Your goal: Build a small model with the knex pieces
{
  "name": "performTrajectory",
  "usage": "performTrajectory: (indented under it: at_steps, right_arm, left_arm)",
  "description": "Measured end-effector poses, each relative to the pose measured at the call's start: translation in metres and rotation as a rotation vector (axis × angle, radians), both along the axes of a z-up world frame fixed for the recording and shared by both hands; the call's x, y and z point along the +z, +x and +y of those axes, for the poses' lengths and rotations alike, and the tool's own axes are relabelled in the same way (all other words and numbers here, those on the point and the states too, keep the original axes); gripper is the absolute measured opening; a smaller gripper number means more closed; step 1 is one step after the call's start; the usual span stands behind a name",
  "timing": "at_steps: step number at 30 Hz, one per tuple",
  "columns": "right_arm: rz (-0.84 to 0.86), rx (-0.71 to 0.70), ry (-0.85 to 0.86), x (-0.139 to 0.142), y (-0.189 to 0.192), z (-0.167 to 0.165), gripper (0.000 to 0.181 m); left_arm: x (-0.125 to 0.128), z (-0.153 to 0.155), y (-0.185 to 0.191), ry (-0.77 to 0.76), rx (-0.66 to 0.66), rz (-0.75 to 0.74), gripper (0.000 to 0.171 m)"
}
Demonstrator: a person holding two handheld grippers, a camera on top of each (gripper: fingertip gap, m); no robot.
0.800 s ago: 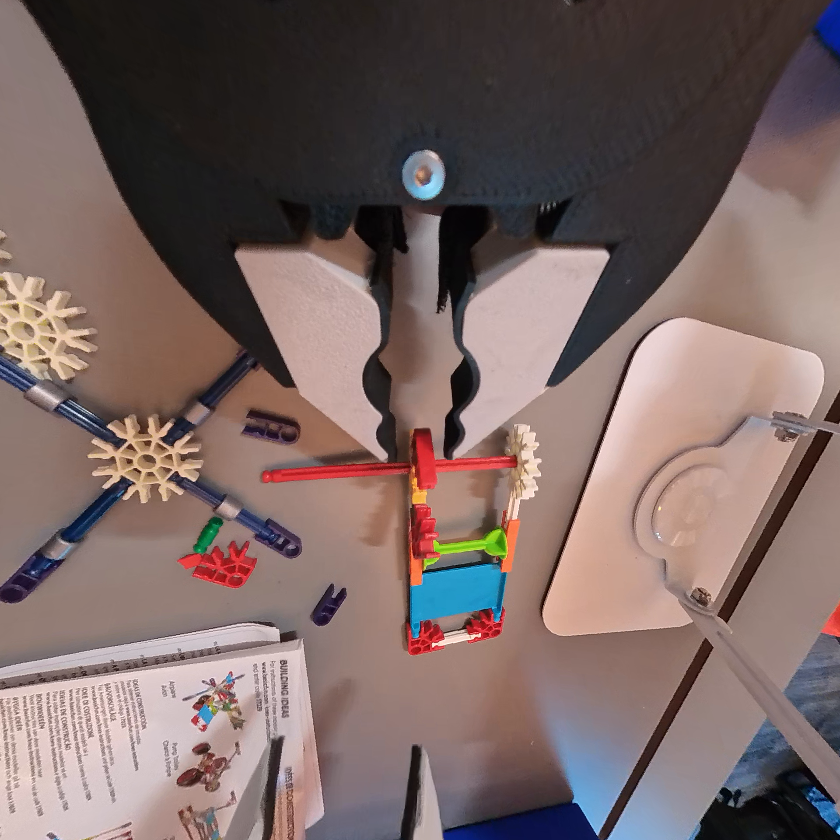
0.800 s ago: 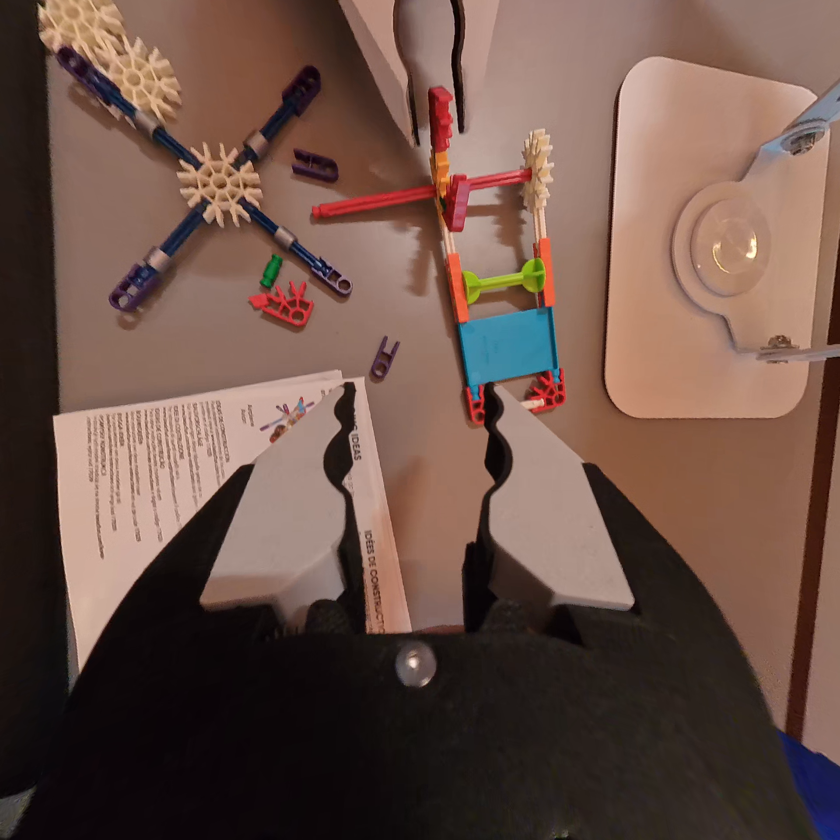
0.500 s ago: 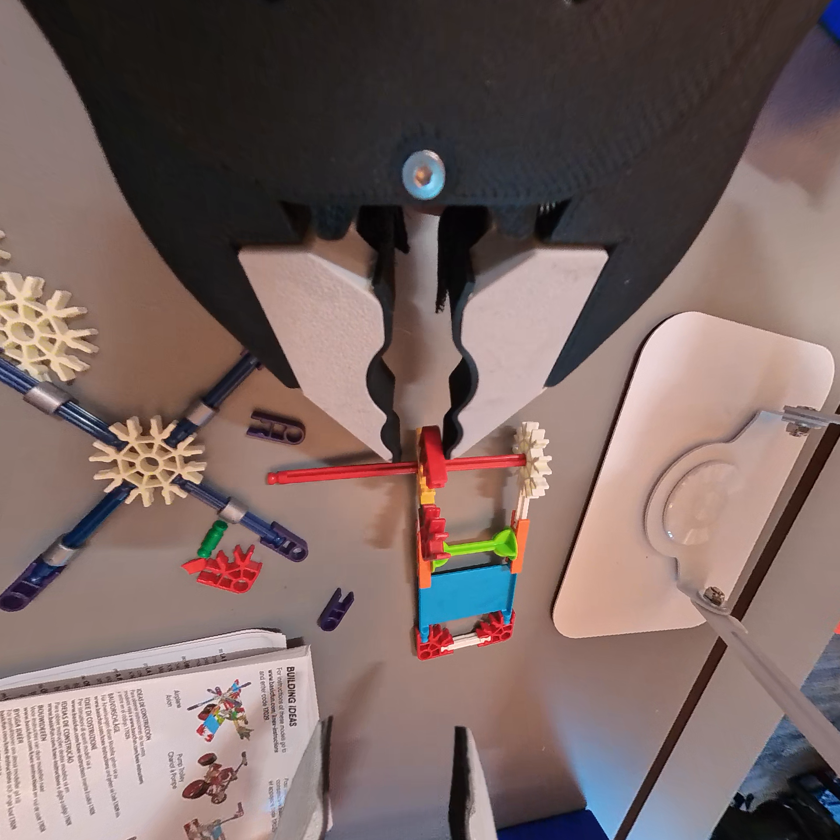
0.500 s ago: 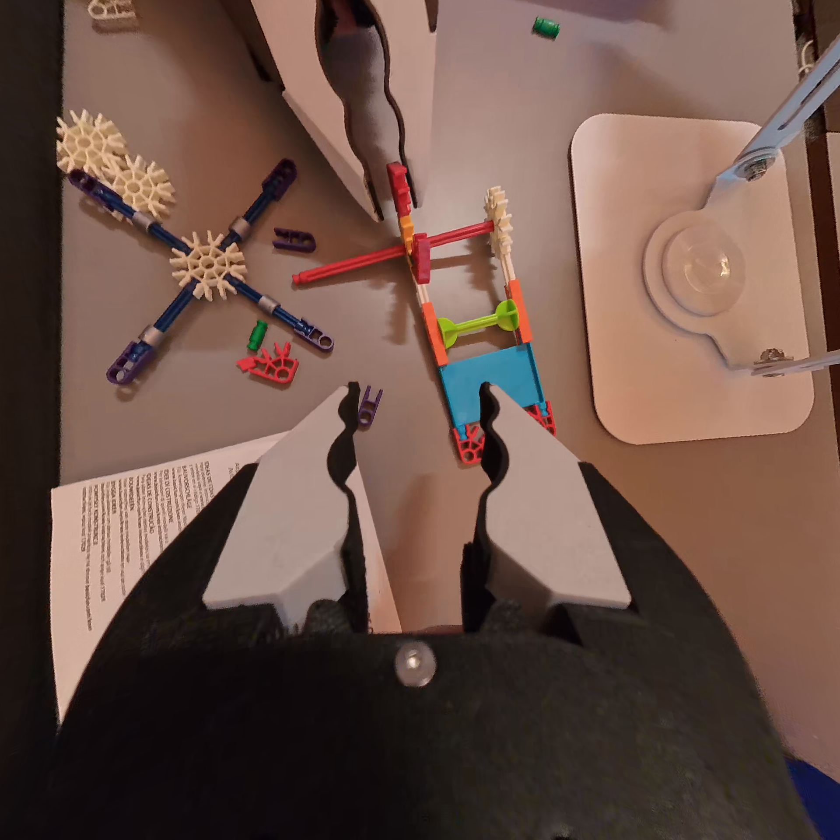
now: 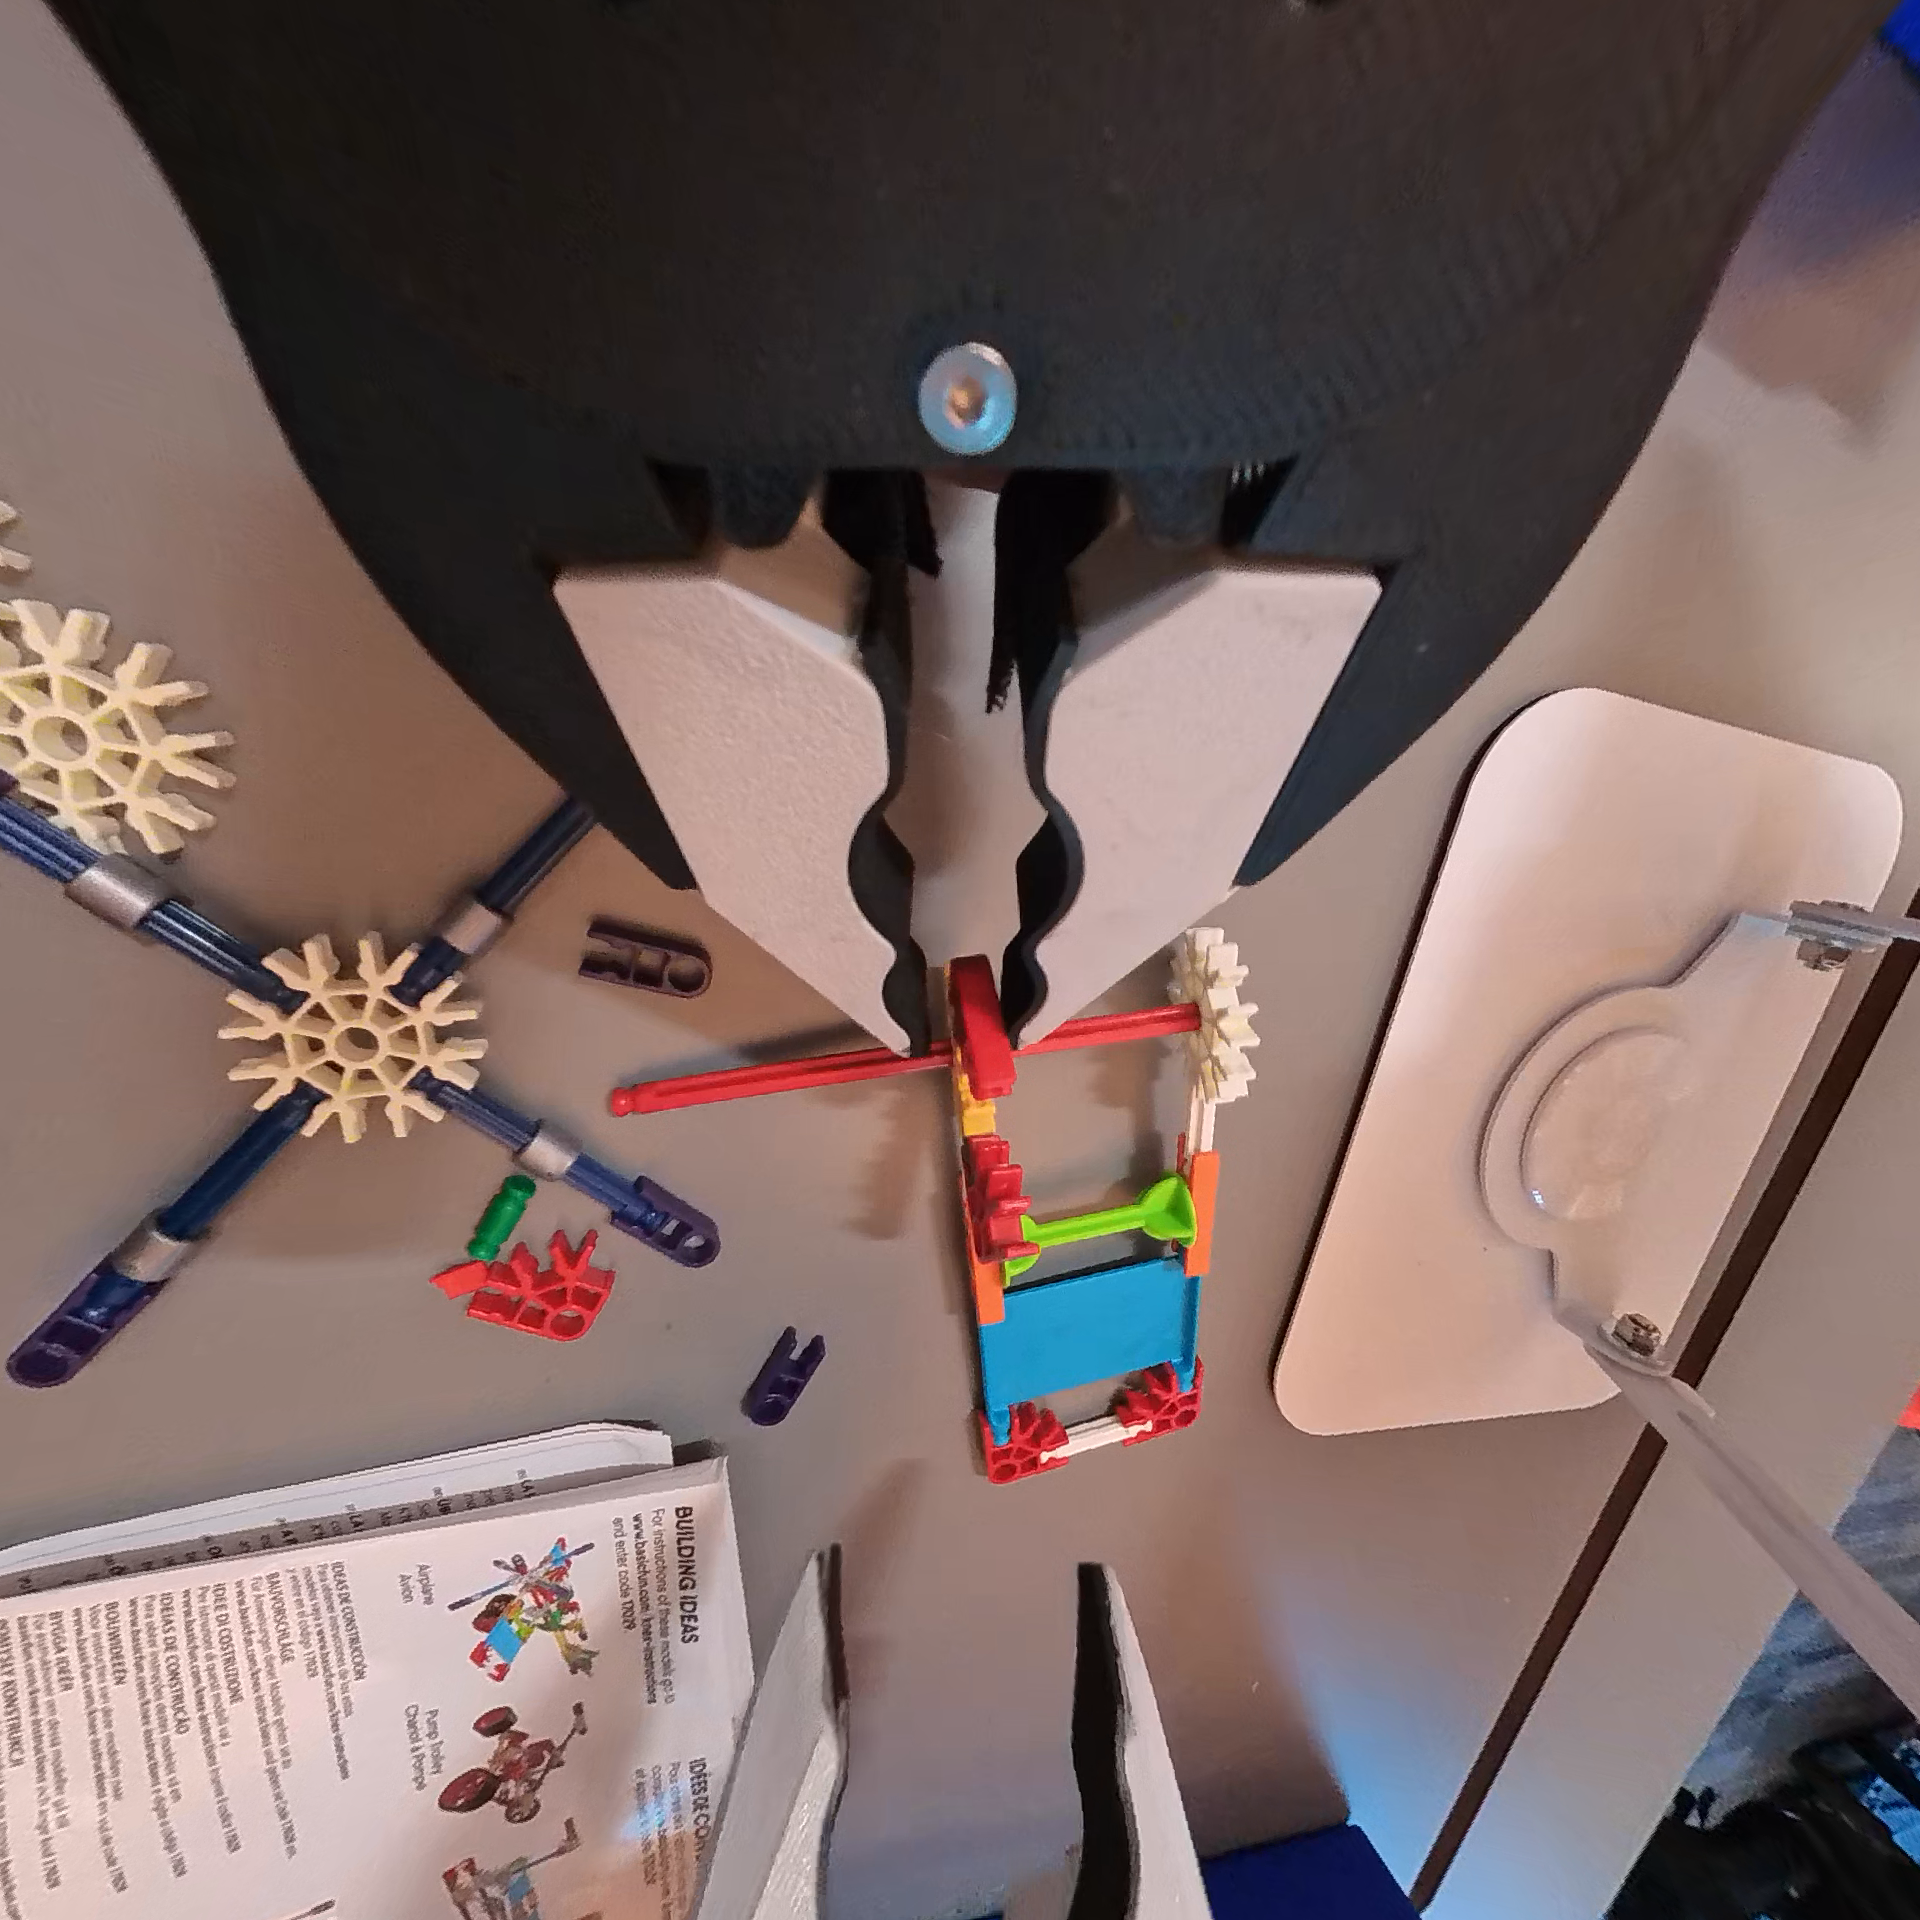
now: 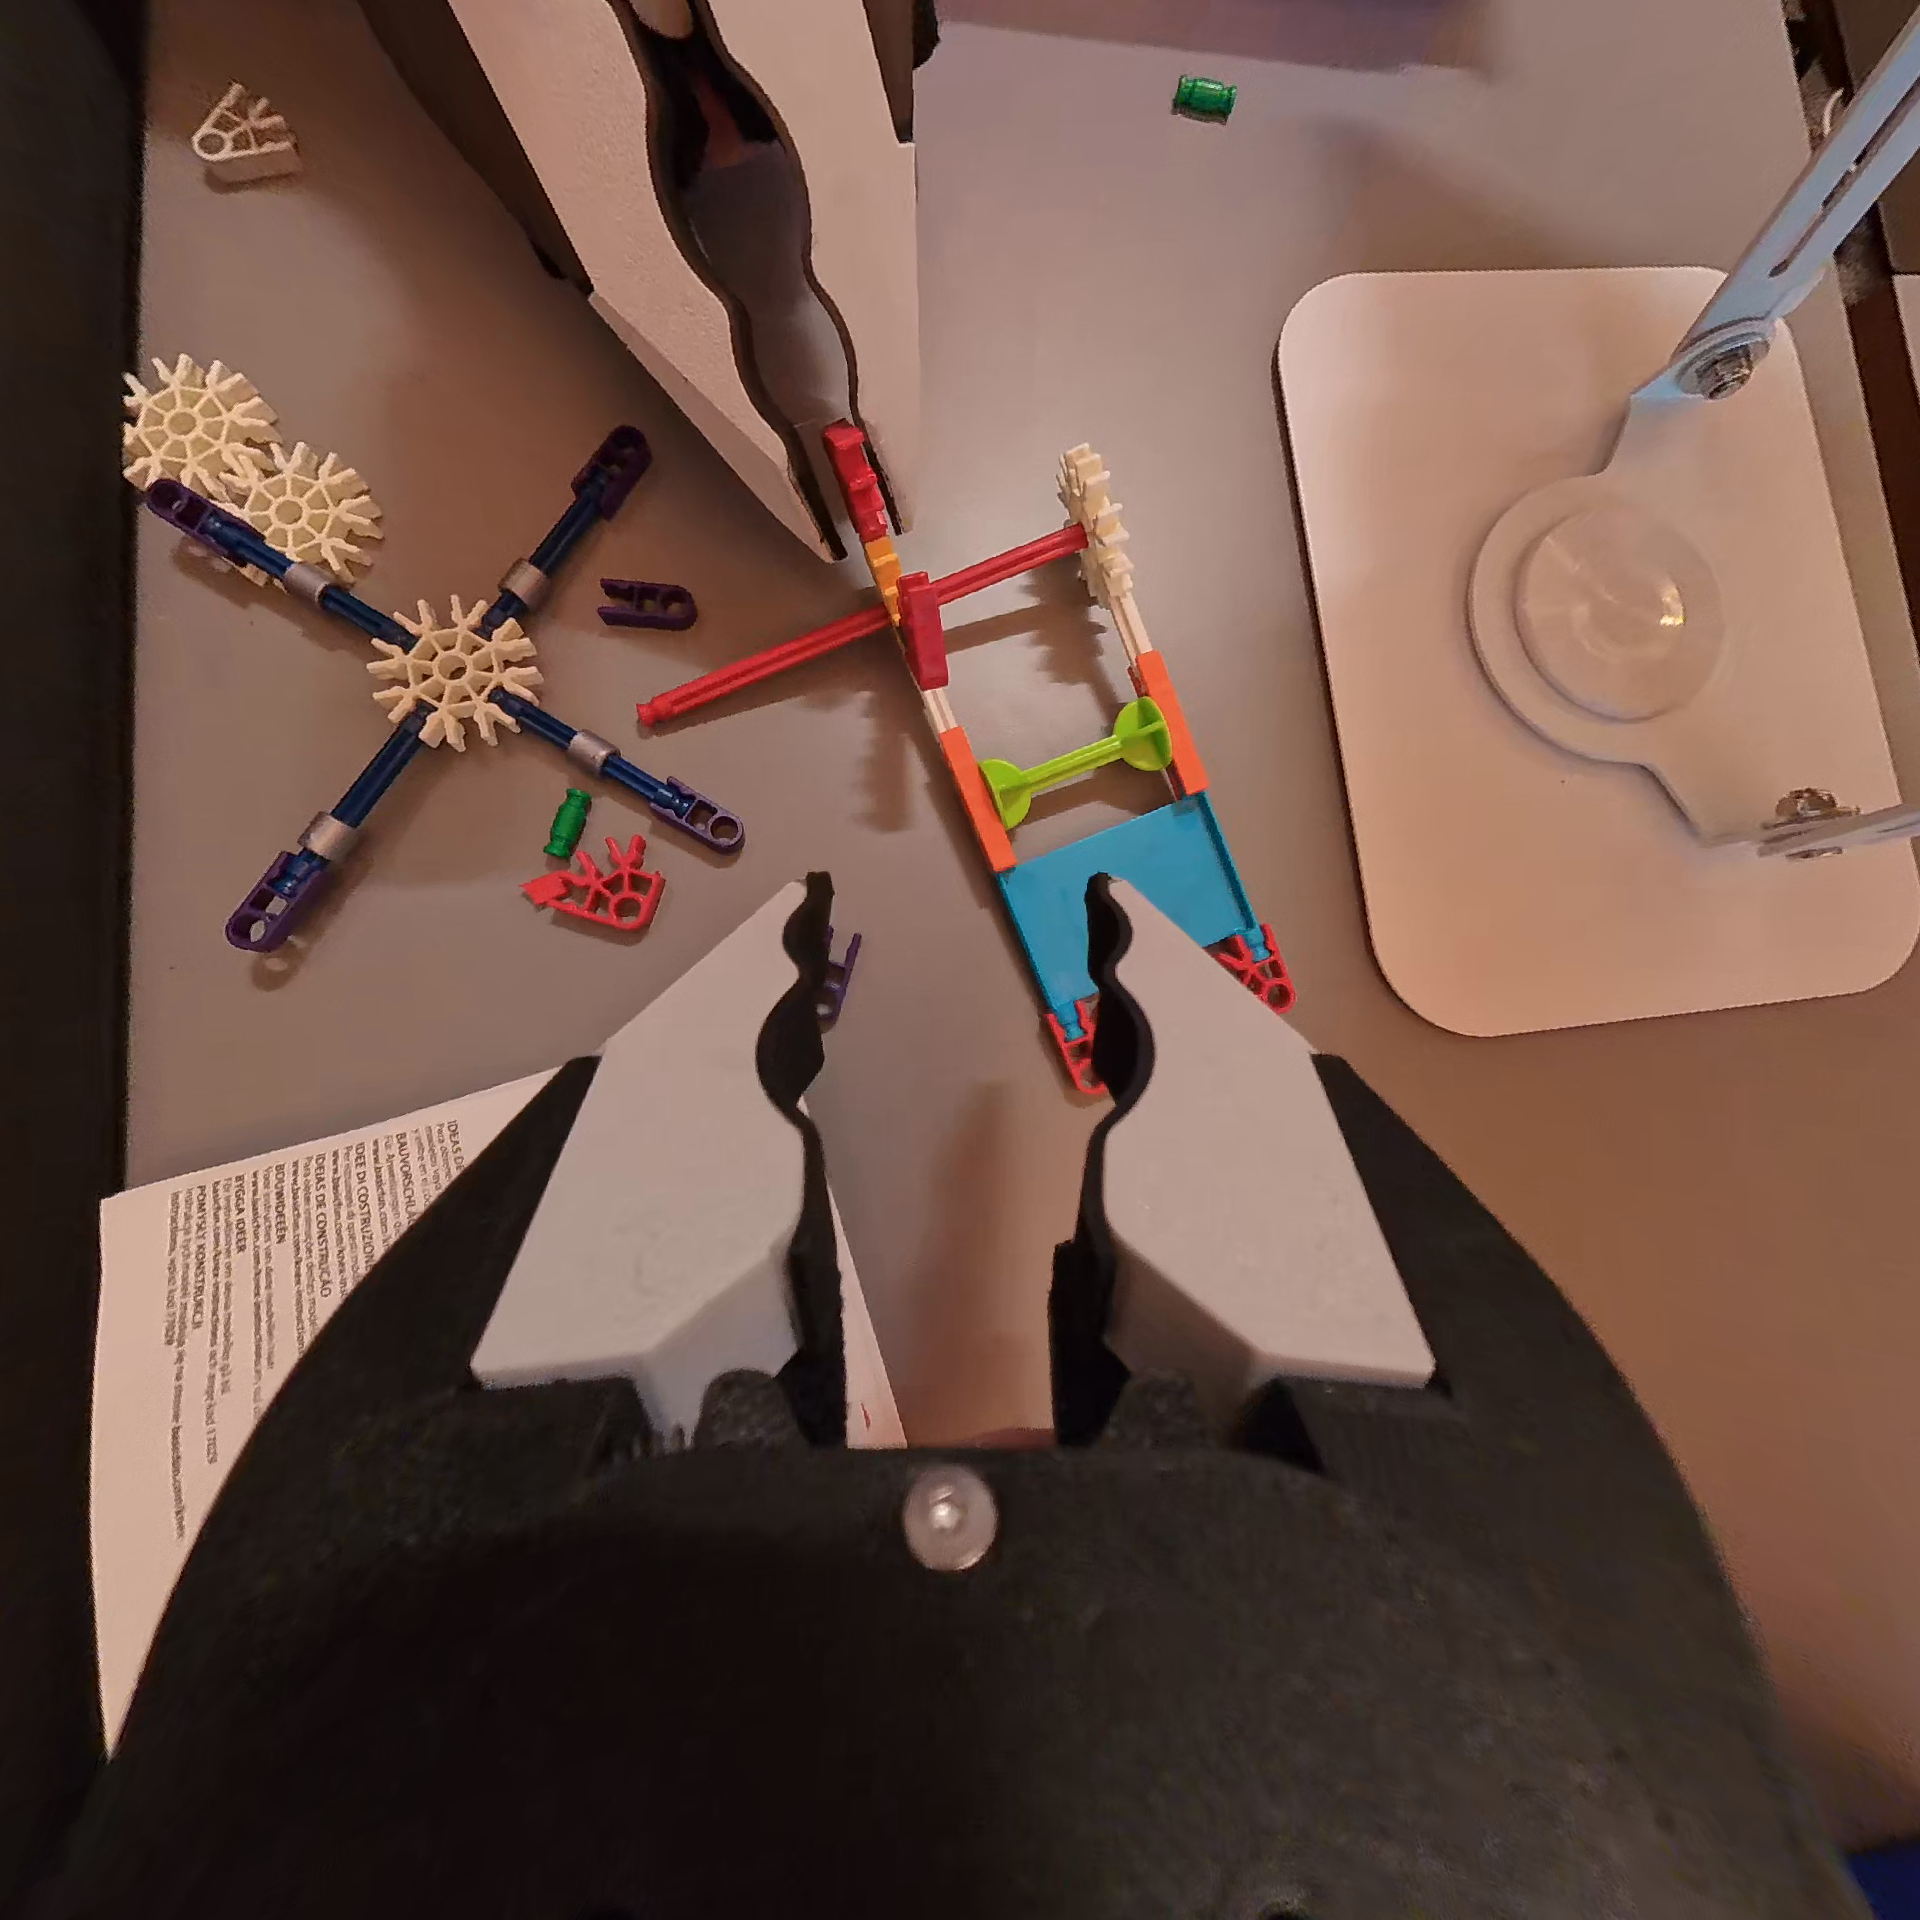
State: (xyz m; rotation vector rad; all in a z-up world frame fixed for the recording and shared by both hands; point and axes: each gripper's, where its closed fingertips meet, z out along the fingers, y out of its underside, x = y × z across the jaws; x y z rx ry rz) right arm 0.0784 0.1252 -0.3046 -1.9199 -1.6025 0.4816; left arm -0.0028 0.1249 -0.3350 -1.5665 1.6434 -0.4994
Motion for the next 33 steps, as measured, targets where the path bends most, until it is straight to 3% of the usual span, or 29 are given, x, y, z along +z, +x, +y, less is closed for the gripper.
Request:
performTrajectory:
  at_steps: [20, 27, 33]
  right_arm:
    - [0.14, -0.003, -0.054, -0.018, -0.044, 0.002, 0.028]
    - [0.169, 0.018, -0.094, -0.02, -0.049, -0.004, 0.006]
    - [0.226, -0.062, -0.158, -0.021, -0.049, 0.006, 0.004]
  left_arm:
    - [0.003, -0.012, 0.02, 0.035, -0.03, -0.01, 0.006]
    - [0.002, -0.01, 0.023, 0.042, -0.013, -0.013, 0.005]
    - [0.002, -0.004, 0.024, 0.038, 0.036, -0.022, 0.005]
